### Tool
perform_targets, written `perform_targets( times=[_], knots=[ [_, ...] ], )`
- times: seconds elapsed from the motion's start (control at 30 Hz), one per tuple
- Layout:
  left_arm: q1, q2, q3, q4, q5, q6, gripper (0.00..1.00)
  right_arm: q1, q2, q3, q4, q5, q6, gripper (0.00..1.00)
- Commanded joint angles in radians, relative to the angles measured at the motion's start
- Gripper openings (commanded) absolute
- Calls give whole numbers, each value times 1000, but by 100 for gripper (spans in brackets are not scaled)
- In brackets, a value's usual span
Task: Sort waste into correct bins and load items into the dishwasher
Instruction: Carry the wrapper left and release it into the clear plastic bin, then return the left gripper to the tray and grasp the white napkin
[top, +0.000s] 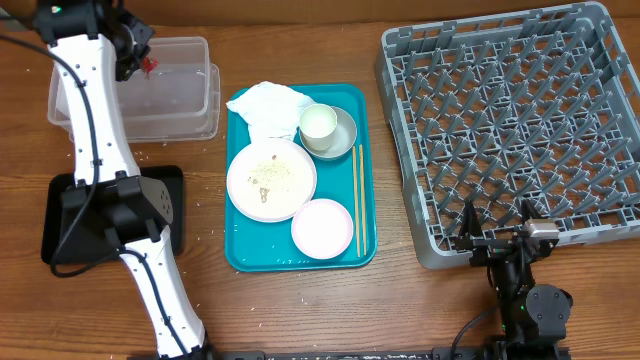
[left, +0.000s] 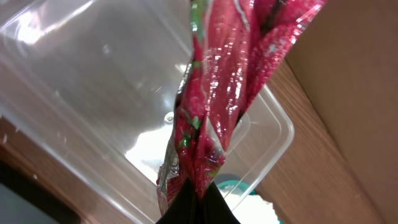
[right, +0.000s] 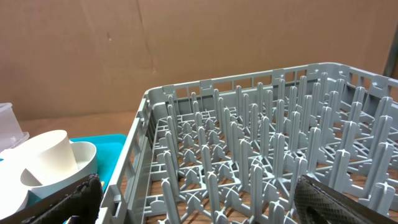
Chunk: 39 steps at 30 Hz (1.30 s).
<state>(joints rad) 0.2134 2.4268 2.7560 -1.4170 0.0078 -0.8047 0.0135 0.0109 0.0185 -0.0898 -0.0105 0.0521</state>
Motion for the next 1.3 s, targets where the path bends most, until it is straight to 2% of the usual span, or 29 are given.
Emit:
perform_targets(
  times=[0.0, 0.07, 0.1, 0.13, 0.2, 0.23, 0.3, 0.37, 0.43, 0.57, 0.67, 0.73, 0.77, 0.83, 0.87, 1.03, 1.27],
  knots=[
    [18, -6, 19, -26, 37, -159, 4, -3, -8, -10, 5, 10, -3, 100],
    [25, -6, 19, -40, 37, -185, 11, -3, -8, -10, 5, 10, -3, 100],
    [26, -6, 19, -45, 36, -188, 20, -3, -8, -10, 5, 10, -3, 100],
    [27, -6, 19, -46, 37, -187, 32, -3, -8, -10, 5, 10, -3, 100],
    [28, -6, 19, -43, 37, -187, 78, -3, -8, -10, 5, 10, -3, 100],
    [28, -6, 19, -39, 37, -187, 93, -3, -8, -10, 5, 10, -3, 100],
    [28, -6, 19, -31, 53, -186, 100, -3, -8, -10, 5, 10, -3, 100],
    [27, -6, 19, -18, 101, -149, 100, -3, -8, -10, 5, 10, -3, 100],
    [26, -6, 19, 8, 190, -61, 99, -3, -8, -10, 5, 10, -3, 100],
    [5, -6, 19, 77, 382, 169, 97, -3, -8, -10, 5, 10, -3, 100],
    [-34, -6, 19, 85, 483, 336, 84, -3, -8, -10, 5, 10, -3, 100],
    [-78, -6, 19, 69, 517, 472, 81, -3, -8, -10, 5, 10, -3, 100],
    [-104, -6, 19, 52, 513, 532, 75, -3, -8, -10, 5, 10, -3, 100],
    [-151, -5, 18, 22, 490, 621, 70, -3, -8, -10, 5, 10, -3, 100],
    [-211, -2, 10, -10, 407, 660, 68, -3, -8, -10, 5, 10, -3, 100],
    [-340, 15, -46, -26, 117, 659, 68, -3, -8, -10, 5, 10, -3, 100],
    [-432, 73, -155, 0, -68, 640, 64, -3, -8, -10, 5, 10, -3, 100]
  ],
)
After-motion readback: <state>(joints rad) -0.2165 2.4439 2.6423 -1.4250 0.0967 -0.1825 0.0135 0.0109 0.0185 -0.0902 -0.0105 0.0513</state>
